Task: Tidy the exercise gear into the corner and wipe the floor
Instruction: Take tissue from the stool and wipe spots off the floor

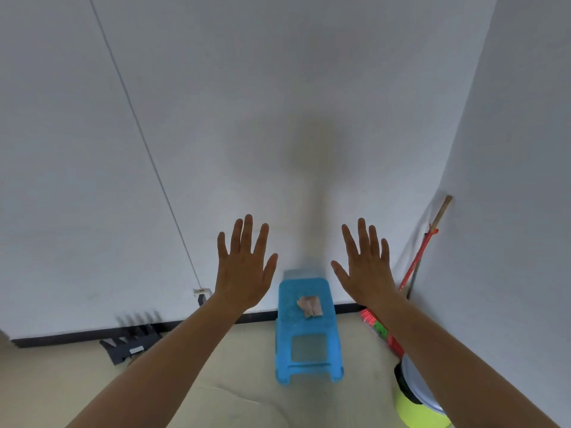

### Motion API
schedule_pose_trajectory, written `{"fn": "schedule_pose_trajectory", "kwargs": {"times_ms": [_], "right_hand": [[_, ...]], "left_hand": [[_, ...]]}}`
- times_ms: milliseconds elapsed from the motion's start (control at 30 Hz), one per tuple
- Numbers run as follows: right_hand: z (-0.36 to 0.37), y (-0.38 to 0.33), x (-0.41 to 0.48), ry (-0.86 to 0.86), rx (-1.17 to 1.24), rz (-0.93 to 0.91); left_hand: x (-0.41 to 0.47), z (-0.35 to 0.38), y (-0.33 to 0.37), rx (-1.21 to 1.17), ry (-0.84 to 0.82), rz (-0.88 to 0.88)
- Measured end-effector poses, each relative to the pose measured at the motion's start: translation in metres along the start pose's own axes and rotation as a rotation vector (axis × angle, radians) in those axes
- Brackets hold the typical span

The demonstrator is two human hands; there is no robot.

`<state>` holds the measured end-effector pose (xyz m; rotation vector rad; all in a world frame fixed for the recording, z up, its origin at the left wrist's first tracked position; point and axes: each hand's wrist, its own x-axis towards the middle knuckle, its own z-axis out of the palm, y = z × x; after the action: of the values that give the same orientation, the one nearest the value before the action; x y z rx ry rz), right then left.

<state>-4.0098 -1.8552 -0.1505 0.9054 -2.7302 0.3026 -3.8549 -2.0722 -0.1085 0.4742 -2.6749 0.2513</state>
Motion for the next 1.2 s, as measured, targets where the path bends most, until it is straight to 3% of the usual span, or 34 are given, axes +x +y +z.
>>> {"fn": "schedule_pose_trajectory", "kwargs": {"times_ms": [200,633,900,1033,1200], "right_hand": [[0.073,-0.009,0.108,-0.097,-0.025,-0.068],[0.258,0.026,0.225,-0.463,-0.040,0.187],[0.452,0.041,0.213,-0.716,0.104,0.298],[0.551,0.040,0.180,-0.791,0.144,0.269],[0.617,0.047,0.133,-0.759,0.175,0.153]], "left_hand": [[0.089,0.094,-0.049,-0.001,-0.107,-0.023],[0.236,0.353,-0.067,-0.163,-0.578,0.172],[0.194,0.537,-0.023,-0.203,-0.895,0.187],[0.145,0.623,0.000,-0.171,-1.024,0.223],[0.087,0.678,0.017,-0.152,-1.162,0.234]]}}
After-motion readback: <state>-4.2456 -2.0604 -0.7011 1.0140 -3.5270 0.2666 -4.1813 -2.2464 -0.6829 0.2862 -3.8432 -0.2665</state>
